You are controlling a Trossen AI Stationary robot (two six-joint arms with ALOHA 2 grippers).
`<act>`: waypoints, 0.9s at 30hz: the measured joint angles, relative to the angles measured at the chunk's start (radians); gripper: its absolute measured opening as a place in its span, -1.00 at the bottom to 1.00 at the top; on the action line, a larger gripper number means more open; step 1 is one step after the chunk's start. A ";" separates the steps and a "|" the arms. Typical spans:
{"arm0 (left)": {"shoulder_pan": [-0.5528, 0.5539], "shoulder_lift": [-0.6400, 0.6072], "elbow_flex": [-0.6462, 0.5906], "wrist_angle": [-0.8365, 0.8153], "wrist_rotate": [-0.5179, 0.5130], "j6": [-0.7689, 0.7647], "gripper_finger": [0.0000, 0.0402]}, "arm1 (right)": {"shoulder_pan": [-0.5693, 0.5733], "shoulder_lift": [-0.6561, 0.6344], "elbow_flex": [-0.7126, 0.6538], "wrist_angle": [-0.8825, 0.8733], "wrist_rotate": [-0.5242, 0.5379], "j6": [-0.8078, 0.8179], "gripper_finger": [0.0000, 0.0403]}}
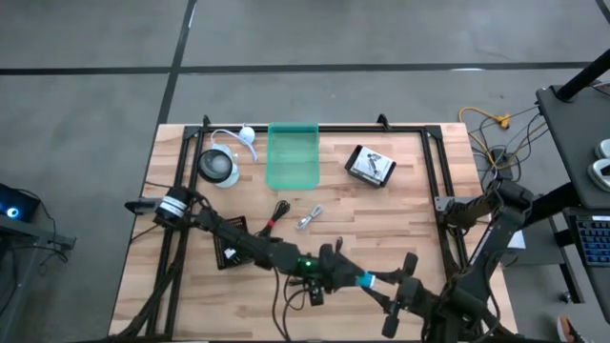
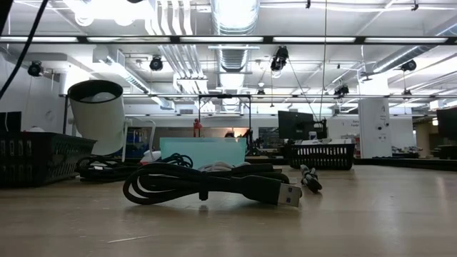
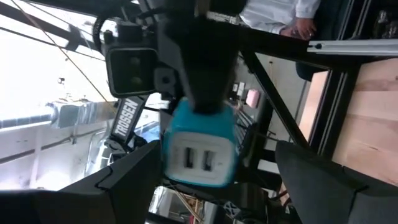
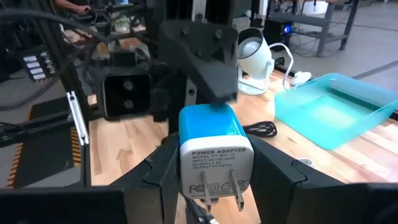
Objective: Pick and place items into bin
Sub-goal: Put the blue charger adapter into the left black bin
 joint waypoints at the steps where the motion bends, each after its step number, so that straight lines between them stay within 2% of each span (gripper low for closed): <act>1: 0.000 0.000 0.003 -0.003 0.000 0.000 0.48 | 0.000 -0.002 0.000 0.002 0.000 0.000 -0.33; 7: 0.007 0.000 0.005 0.000 0.004 0.000 0.47 | 0.000 -0.004 0.000 0.001 -0.001 -0.005 -0.33; 10: 0.011 0.000 0.007 -0.002 0.013 0.000 0.40 | 0.000 -0.004 0.000 0.001 -0.001 -0.007 -0.33; 27: 0.013 -0.002 0.019 -0.027 0.031 0.001 -0.34 | -0.002 -0.004 0.000 -0.004 -0.013 -0.007 -0.33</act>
